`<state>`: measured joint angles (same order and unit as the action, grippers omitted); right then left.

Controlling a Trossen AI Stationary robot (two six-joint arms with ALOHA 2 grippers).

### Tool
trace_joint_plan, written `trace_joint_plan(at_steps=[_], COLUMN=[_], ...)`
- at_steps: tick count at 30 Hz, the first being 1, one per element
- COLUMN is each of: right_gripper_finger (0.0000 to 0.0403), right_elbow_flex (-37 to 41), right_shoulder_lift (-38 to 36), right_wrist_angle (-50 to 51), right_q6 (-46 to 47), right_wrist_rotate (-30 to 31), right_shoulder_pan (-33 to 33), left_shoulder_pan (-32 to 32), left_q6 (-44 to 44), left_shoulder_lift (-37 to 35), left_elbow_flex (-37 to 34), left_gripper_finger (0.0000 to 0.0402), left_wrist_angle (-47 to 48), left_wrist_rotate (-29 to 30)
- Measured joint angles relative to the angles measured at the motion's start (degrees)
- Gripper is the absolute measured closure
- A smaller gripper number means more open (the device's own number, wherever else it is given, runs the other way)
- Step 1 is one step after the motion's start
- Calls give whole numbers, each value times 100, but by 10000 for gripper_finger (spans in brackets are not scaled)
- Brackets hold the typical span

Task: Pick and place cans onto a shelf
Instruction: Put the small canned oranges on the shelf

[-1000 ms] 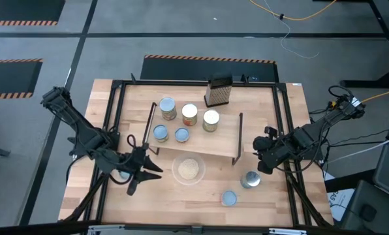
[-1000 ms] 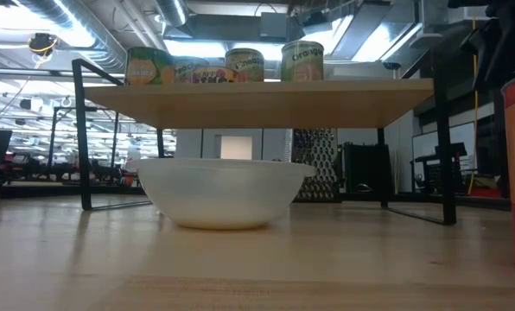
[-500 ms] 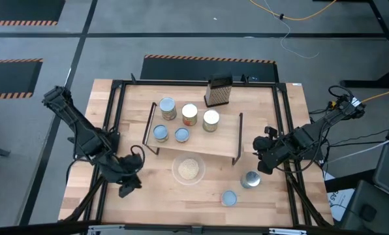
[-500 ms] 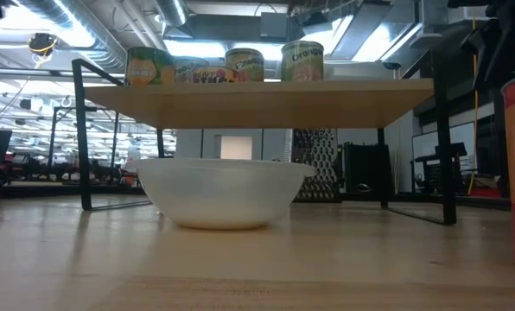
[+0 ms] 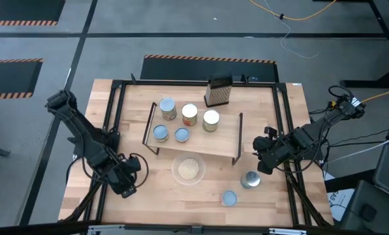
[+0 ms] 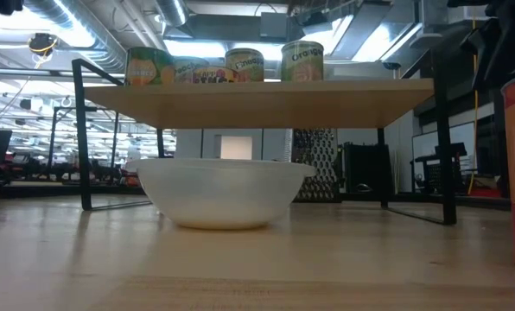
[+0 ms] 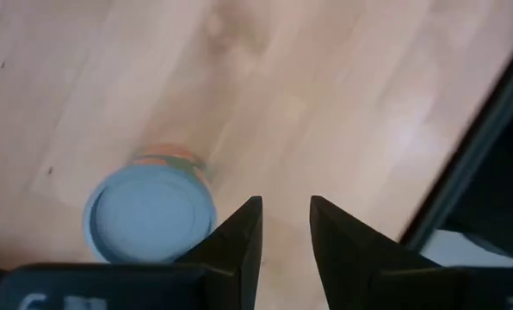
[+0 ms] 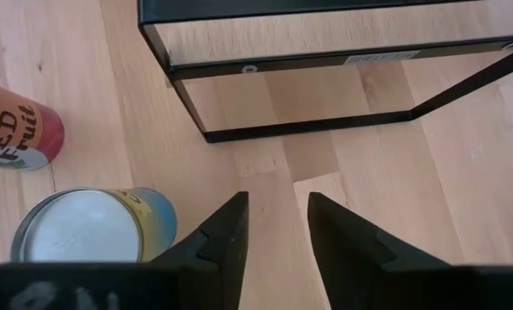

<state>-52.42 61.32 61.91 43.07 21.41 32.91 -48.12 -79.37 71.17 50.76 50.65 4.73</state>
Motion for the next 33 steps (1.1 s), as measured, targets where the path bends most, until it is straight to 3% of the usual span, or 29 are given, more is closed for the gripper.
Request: trace_joint_plan(at_steps=[9,28,33], right_gripper_finger=[276,276,276], right_elbow_flex=[0,0,0], right_shoulder_lift=[2,2,2], right_wrist_angle=[0,2,1], right_q6=[0,-2,-2], right_wrist_rotate=[0,0,0], right_shoulder_pan=[0,0,0], left_shoulder_pan=[4,11,11], left_q6=[-24,-10,-4], left_shoulder_lift=[741,1325,1428], left_elbow_flex=[0,7,26], left_gripper_finger=[309,310,329], left_wrist_angle=[307,544,556], left_wrist_rotate=[-426,-271,-275])
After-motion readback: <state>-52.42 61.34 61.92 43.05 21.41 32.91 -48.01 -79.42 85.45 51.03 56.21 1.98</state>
